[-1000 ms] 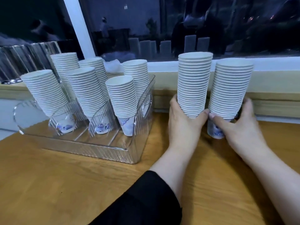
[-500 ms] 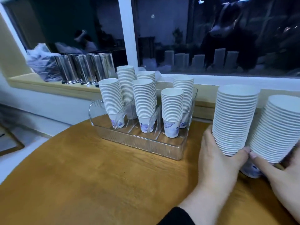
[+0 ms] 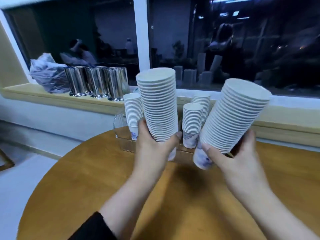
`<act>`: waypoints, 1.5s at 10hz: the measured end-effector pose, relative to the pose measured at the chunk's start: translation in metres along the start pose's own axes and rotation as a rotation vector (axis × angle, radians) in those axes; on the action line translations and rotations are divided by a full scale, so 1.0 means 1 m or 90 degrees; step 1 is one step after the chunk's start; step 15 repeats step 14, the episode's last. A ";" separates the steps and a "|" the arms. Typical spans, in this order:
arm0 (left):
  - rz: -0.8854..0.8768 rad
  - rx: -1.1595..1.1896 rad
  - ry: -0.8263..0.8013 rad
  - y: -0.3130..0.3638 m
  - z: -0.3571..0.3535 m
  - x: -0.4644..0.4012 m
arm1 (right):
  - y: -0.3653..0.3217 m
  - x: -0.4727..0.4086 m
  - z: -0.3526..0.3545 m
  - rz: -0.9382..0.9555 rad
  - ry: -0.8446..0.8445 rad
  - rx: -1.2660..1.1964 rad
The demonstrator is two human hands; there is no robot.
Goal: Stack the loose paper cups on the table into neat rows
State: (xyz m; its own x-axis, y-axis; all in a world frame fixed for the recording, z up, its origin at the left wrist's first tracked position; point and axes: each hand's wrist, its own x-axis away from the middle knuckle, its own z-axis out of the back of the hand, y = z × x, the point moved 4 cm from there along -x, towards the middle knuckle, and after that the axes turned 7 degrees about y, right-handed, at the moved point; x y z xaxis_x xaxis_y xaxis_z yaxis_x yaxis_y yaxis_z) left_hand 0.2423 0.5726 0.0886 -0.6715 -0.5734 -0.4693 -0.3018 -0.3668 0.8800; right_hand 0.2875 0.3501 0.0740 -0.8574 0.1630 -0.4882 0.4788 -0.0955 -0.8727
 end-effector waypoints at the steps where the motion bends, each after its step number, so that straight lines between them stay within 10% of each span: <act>1: 0.015 -0.007 0.017 -0.004 0.008 -0.046 | -0.028 -0.012 -0.055 -0.007 0.020 0.066; 9: 0.056 -0.027 -0.105 -0.072 -0.048 -0.078 | 0.050 -0.047 -0.118 -0.094 0.000 0.273; 15: -0.059 -0.072 -0.005 -0.040 -0.014 -0.065 | 0.014 -0.019 -0.070 -0.007 -0.065 0.240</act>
